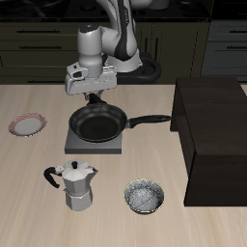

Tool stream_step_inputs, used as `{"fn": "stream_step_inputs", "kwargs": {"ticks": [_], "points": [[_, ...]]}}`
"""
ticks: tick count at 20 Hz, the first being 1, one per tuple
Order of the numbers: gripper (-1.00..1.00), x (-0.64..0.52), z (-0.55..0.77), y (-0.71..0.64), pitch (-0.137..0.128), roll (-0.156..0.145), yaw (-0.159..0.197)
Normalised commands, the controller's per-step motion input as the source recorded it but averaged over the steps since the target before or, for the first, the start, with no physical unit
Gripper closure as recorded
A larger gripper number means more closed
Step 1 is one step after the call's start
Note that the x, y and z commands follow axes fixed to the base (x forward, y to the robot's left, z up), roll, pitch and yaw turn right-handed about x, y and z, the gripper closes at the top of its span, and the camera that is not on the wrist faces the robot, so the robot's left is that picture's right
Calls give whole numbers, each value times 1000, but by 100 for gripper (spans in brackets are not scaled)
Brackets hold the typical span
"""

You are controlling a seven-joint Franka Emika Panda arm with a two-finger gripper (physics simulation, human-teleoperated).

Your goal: Turn off the stove

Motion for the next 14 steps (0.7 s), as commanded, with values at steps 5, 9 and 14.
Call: {"fn": "stream_step_inputs", "kwargs": {"ticks": [5,9,14], "points": [[100,32,58,55,-6,2,-64],[100,87,59,63,-8,-5,-66],[100,72,-40,12,11,-1,-79]]}}
